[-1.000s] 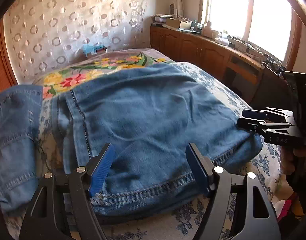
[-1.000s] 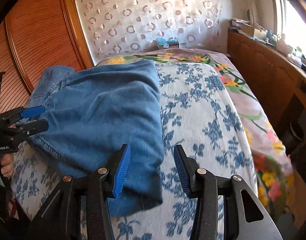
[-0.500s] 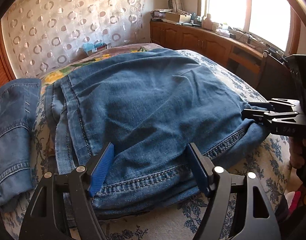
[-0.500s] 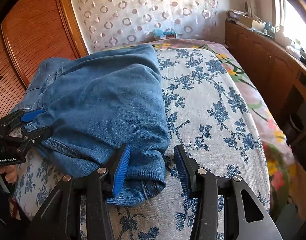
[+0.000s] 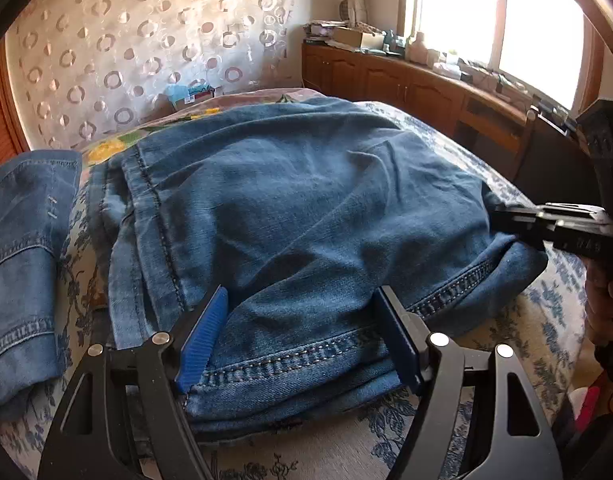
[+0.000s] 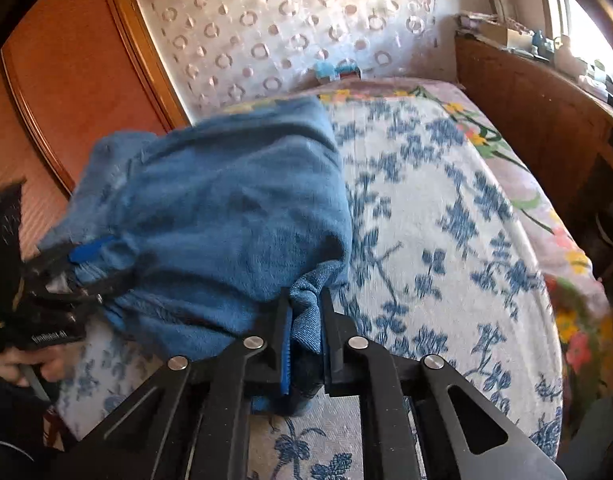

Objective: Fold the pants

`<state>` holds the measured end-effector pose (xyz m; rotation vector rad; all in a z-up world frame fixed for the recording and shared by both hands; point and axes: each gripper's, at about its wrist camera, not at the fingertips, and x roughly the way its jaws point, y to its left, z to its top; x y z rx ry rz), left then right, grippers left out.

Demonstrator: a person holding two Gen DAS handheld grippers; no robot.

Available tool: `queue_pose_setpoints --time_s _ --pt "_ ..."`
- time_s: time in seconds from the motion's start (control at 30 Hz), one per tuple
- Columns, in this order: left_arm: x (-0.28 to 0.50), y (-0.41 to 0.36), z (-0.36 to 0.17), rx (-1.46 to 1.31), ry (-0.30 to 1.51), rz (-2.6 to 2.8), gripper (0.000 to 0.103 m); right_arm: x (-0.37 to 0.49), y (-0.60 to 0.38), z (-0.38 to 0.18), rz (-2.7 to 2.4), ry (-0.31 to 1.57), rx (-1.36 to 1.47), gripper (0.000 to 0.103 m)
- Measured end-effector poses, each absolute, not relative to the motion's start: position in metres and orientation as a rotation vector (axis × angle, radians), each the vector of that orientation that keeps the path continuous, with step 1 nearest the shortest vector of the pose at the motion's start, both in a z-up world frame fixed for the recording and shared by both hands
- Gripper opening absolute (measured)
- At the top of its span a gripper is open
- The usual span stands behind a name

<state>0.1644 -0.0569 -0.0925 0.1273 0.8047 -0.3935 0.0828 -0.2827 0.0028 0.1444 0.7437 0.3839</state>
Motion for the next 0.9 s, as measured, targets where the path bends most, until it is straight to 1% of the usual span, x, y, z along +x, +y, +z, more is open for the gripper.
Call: queue_pose_setpoints --time_s 0.1,0.3,0.5,0.67,0.9 --pt "0.162 -0.046 -0.084 0.085 0.805 -0.391 0.075 0.080 -0.285 0.026 0.404 0.671 0.150 0.009" --pt "0.153 -0.013 -0.060 0.040 0.749 -0.330 0.075 0.086 -0.269 0.067 0.454 0.573 0.134 0.008" --pt "0.142 0.026 -0.048 0.008 0.712 -0.251 0.075 0.094 -0.225 0.089 0.559 0.526 0.116 0.008" --pt "0.129 0.064 -0.044 -0.030 0.682 -0.181 0.075 0.099 -0.168 0.091 0.670 0.512 0.061 0.008" --pt "0.114 0.101 -0.041 -0.063 0.669 -0.070 0.075 0.079 -0.108 0.067 0.819 0.542 -0.006 0.008"
